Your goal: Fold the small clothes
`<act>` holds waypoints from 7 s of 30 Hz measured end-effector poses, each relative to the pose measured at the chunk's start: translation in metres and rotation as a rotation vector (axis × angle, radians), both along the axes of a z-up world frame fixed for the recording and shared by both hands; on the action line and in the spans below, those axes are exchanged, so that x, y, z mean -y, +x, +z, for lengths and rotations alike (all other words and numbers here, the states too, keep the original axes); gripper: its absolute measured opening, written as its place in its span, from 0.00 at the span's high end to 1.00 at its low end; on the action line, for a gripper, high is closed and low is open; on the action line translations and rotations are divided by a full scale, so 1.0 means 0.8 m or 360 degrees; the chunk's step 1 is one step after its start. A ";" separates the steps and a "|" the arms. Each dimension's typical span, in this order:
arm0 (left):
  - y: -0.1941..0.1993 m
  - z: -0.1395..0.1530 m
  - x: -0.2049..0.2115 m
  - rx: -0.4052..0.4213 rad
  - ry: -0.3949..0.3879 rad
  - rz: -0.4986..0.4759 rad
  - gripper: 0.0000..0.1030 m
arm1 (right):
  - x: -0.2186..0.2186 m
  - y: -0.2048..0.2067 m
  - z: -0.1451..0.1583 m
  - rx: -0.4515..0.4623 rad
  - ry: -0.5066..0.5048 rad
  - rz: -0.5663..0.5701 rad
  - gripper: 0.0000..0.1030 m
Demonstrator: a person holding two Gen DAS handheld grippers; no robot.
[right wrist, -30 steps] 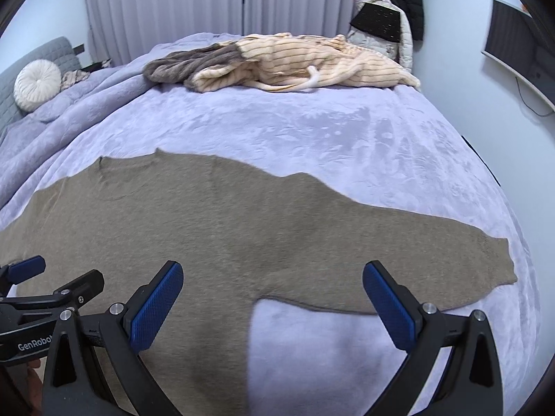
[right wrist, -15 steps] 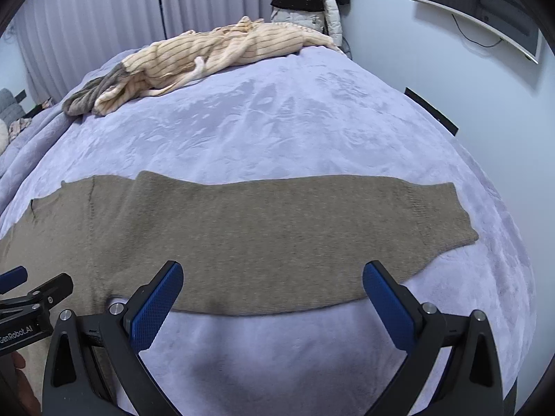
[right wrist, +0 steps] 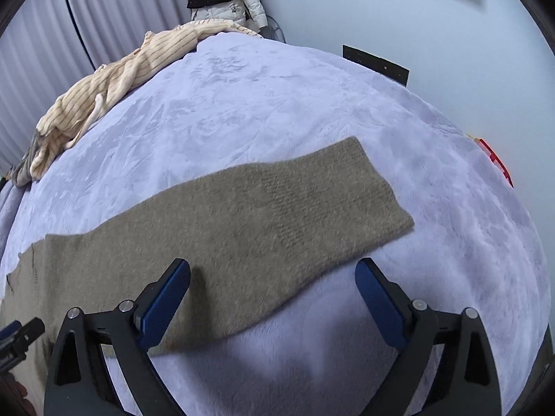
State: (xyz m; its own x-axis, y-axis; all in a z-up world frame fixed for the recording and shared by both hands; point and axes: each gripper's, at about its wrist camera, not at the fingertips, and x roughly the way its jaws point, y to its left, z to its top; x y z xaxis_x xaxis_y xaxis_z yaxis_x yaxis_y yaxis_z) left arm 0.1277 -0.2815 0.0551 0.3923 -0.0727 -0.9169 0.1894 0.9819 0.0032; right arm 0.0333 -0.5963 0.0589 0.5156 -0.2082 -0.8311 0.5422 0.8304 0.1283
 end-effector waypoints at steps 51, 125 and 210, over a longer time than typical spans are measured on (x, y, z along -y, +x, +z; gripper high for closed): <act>0.008 -0.001 -0.026 -0.0029 -0.0091 0.0024 0.00 | -0.024 -0.050 0.100 0.0317 -0.0142 0.0057 0.94; -0.185 -0.032 -0.494 -0.0033 -0.0448 0.0654 0.00 | -0.787 0.056 0.014 -0.0017 -0.0403 0.1404 0.94; -0.101 -0.031 -0.381 -0.0002 -0.0220 0.0434 0.00 | -0.514 0.050 -0.032 -0.0227 -0.0295 0.1024 0.20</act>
State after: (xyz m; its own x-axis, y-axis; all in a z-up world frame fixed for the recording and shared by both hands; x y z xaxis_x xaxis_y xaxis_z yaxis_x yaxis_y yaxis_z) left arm 0.0465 0.0236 0.0306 0.4132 -0.0893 -0.9063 -0.0811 0.9876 -0.1343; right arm 0.0731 -0.1854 0.0334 0.4726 -0.0425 -0.8802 -0.0654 0.9944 -0.0831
